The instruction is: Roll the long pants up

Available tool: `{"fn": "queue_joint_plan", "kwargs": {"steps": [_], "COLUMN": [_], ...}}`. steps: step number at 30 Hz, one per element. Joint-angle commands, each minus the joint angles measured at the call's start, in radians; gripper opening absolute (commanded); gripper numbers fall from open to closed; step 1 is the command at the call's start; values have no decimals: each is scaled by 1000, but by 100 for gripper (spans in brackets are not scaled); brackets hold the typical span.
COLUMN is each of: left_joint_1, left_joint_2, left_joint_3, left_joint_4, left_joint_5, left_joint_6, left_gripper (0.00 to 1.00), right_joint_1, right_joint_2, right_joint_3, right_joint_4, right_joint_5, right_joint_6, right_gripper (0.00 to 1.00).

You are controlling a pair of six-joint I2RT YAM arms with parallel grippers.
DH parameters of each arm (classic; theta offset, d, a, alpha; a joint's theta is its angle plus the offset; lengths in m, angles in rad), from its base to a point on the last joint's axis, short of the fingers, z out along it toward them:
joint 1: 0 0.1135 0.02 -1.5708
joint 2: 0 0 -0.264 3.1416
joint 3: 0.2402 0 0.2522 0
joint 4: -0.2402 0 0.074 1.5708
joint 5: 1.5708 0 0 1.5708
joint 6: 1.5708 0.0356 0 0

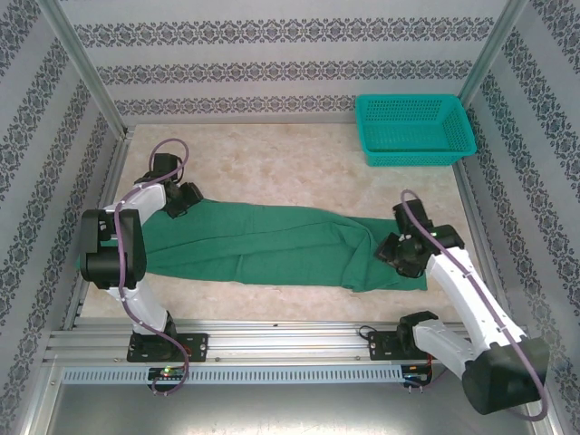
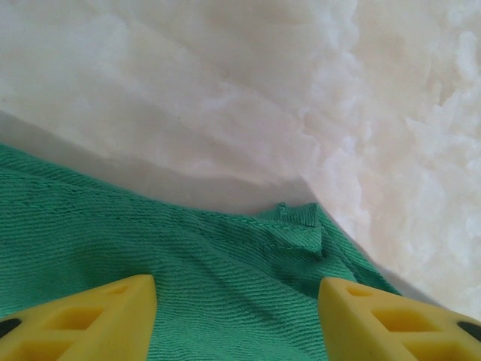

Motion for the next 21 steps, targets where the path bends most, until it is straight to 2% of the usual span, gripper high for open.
{"fn": "queue_joint_plan", "kwargs": {"steps": [1,6,14,21], "left_joint_1": [-11,-11,-12,-11], "left_joint_2": [12,33,64,98], "left_joint_3": [44,58,69,97], "left_joint_4": [-8,-3,9,11], "left_joint_5": [2,27,67,79], "left_joint_6": [7,9,12,27], "left_gripper": [59,59,59,59], "right_joint_1": [-40,-44,-77,-83], "right_joint_2": [5,68,182,298], "right_joint_3": [-20,-22,-28,-6], "right_joint_4": [11,-25,-32,6], "right_joint_5": [-8,33,16,49], "right_joint_6": [-11,-53,-90,-119], "right_gripper": [46,46,48,50]}}
